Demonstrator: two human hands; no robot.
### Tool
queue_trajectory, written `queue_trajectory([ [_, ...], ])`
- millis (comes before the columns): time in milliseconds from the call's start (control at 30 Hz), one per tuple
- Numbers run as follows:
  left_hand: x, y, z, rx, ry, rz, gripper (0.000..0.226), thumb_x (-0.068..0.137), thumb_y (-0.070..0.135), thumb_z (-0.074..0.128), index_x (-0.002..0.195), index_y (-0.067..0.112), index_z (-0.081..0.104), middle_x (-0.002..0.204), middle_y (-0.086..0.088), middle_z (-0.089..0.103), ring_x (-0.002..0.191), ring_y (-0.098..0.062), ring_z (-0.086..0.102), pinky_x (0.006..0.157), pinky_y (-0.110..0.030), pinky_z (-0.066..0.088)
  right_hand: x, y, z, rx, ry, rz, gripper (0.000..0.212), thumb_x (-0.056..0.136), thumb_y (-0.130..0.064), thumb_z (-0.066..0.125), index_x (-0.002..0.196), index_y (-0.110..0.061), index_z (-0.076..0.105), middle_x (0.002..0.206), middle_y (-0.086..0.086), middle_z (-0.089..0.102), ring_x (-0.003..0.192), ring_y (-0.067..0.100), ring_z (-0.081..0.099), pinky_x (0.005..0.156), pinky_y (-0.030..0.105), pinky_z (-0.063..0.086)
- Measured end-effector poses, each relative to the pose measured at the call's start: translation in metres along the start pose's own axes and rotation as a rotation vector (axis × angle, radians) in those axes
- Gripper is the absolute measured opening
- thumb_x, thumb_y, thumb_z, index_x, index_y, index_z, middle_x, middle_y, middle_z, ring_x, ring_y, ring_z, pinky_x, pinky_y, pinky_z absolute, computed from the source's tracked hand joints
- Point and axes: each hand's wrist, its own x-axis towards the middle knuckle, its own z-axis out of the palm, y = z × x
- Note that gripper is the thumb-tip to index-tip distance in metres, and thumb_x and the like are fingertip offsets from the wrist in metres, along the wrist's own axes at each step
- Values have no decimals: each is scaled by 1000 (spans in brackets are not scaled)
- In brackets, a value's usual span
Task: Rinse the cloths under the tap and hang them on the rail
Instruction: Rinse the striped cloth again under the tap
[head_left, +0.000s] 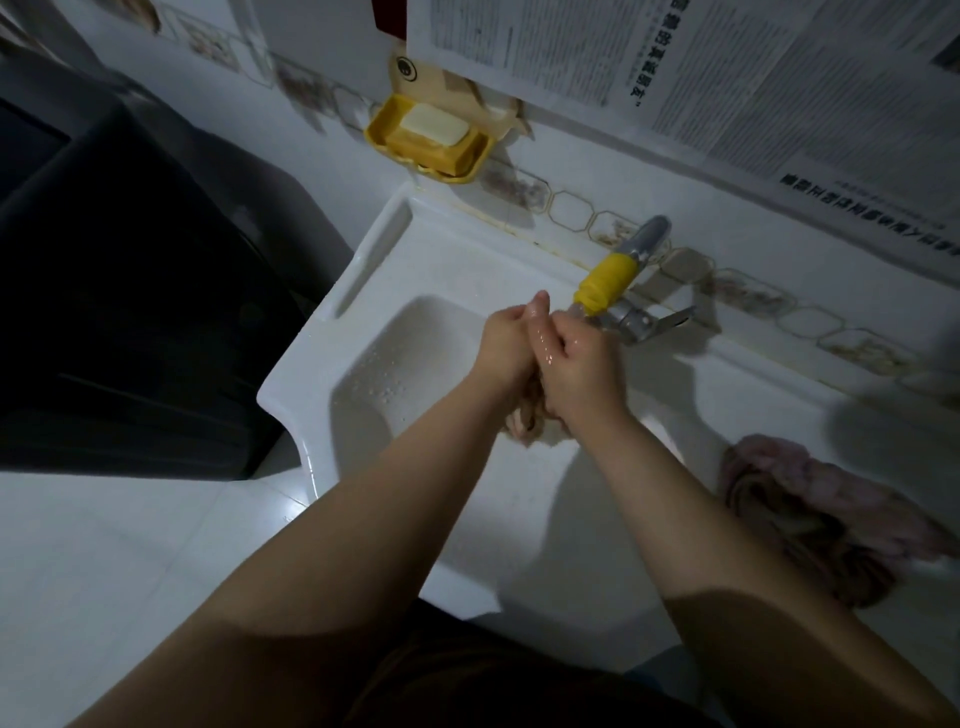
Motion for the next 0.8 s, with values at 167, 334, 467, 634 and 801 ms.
queue_trajectory([
  [167,-6,1,17,-34,-23,-116,36,101,31,43,99,2,63,85,-12,63,65,-14,59,57,-22,49,23,6,-3,68,103,194,37,94,-35,51,67,-10,56,75,27,64,74,39,63,63,39,44],
  [334,-4,-2,12,-53,-23,-192,43,100,37,46,73,6,59,65,-10,62,62,-19,60,60,-27,50,15,2,-1,-96,19,165,42,98,-32,45,79,0,64,80,26,65,76,37,62,68,40,46],
  [467,2,-7,8,88,-109,-134,54,87,59,52,87,9,71,97,-17,71,92,-29,68,92,-43,53,38,17,-12,255,-107,444,29,99,-15,42,72,-12,51,71,0,60,66,11,56,63,28,39],
  [634,19,9,-33,200,-283,2,36,97,41,51,76,11,57,65,-4,53,54,-13,49,52,-23,41,17,9,-35,47,-592,304,36,97,-44,44,71,-21,54,63,-2,51,49,8,47,50,22,37],
  [801,18,4,-36,290,-461,-37,54,96,54,41,98,4,61,87,-17,60,76,-21,59,74,-30,51,16,9,-40,326,-419,264,26,96,-30,53,73,-19,60,69,-3,63,61,-1,60,62,10,45],
])
